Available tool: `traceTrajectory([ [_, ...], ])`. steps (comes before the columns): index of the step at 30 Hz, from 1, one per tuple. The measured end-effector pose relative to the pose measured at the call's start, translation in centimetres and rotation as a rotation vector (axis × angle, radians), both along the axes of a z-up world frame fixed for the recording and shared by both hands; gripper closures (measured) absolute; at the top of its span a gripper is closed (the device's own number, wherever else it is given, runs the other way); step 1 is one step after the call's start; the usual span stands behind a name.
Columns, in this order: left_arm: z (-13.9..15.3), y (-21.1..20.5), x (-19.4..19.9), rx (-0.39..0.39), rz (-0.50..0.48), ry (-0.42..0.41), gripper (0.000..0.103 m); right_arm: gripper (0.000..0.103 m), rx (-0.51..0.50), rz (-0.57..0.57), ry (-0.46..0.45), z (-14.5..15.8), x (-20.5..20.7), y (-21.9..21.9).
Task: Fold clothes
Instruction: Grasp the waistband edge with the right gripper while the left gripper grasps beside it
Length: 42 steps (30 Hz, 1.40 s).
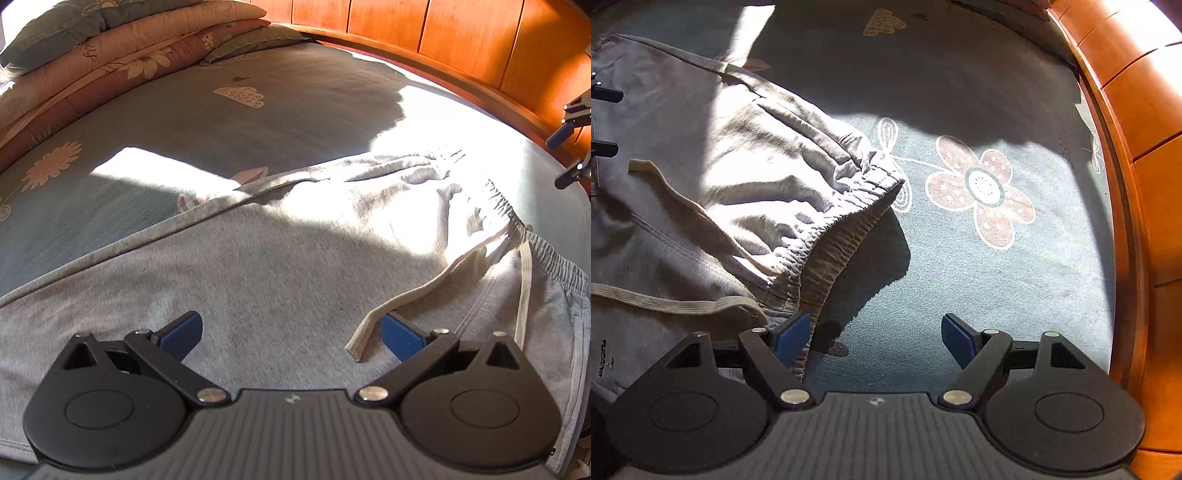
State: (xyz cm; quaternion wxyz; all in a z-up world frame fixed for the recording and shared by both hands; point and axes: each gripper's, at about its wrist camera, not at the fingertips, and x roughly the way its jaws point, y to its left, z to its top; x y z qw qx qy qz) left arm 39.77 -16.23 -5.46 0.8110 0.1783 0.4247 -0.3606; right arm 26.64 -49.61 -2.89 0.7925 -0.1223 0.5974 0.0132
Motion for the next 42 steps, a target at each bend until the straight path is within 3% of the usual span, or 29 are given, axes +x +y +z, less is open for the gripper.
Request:
traceTrajectory([
  [8, -0.2, -2.7, 3.0, 0.065, -0.05, -0.032, 0.001, 0.021, 0.094, 0.158, -0.179, -3.2, 10.5, 2.1],
  [13, -0.4, -3.6, 4.8, 0.075, -0.095, -0.051, 0.002, 0.026, 0.112, 0.292, -0.166, -5.2, 15.3, 2.6],
  [16, -0.6, -4.3, 5.3, 0.081, -0.174, -0.075, 0.003, 0.031, 0.176, 0.316, -0.098, -6.5, 17.0, 1.6],
  [20, -0.9, -5.8, 5.8, 0.09, -0.324, -0.09, 0.013, 0.031, 0.199, 0.341, -0.016, -8.1, 17.3, 0.5],
  [27, -0.6, -9.5, 7.8, 0.051, -0.479, -0.128, 0.013, 0.046, 0.312, 0.298, 0.032, -8.2, 17.7, -0.7],
  [31, -1.1, -12.8, 9.4, 0.071, -0.599, -0.113, 0.013, 0.054, 0.334, 0.301, 0.047, -8.1, 17.6, -0.9],
  [34, -1.9, -15.1, 10.6, 0.111, -0.65, -0.118, 0.013, 0.068, 0.329, 0.291, 0.034, -8.0, 17.6, -0.8],
  [37, -2.4, -17.1, 11.9, 0.113, -0.659, -0.062, 0.013, 0.081, 0.275, 0.34, -0.002, -7.2, 16.4, 0.4],
  [42, -3.5, -19.4, 13.1, 0.159, -0.708, 0.043, 0.012, 0.084, 0.222, 0.394, -0.104, -4.2, 13.8, 1.6],
])
